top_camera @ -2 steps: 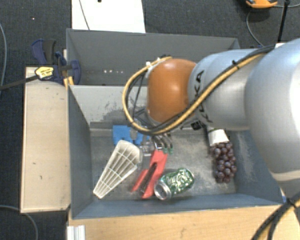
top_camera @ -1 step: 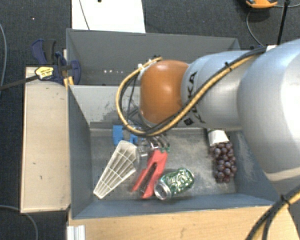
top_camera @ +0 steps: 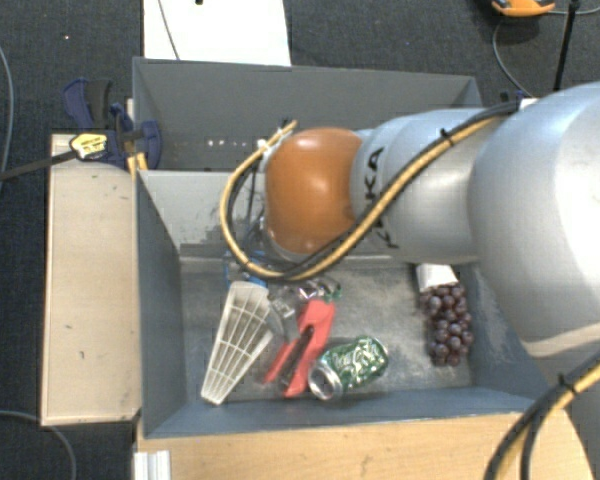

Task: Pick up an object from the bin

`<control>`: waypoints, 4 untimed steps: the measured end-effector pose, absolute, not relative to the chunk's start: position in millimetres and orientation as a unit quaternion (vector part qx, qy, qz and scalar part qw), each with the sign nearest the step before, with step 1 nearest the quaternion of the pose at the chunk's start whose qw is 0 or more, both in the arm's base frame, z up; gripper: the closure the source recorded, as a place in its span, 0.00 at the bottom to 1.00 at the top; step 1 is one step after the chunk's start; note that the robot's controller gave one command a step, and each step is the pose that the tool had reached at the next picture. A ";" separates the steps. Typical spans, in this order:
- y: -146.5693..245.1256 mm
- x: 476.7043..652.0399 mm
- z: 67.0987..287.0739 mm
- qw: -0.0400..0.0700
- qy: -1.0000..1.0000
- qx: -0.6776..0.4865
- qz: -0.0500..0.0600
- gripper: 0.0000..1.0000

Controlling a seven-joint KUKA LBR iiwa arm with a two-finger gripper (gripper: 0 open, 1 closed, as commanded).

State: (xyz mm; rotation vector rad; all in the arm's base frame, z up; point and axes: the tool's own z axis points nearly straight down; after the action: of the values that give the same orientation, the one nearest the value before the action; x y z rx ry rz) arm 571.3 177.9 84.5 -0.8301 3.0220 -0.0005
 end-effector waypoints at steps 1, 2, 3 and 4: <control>201.0 561.0 76.9 0.007 0.957 -0.289 -0.002 1.00; 200.8 561.1 76.8 0.007 0.958 -0.288 -0.002 1.00; 200.5 561.0 76.7 0.007 0.958 -0.287 -0.002 1.00; 200.3 561.0 76.7 0.007 0.958 -0.285 -0.003 1.00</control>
Offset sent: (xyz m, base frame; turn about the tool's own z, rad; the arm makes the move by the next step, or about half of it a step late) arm 0.0000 0.0000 0.0000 0.0000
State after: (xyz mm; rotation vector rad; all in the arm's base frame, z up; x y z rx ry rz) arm 561.0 200.3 76.7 -0.8921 2.9987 -0.0079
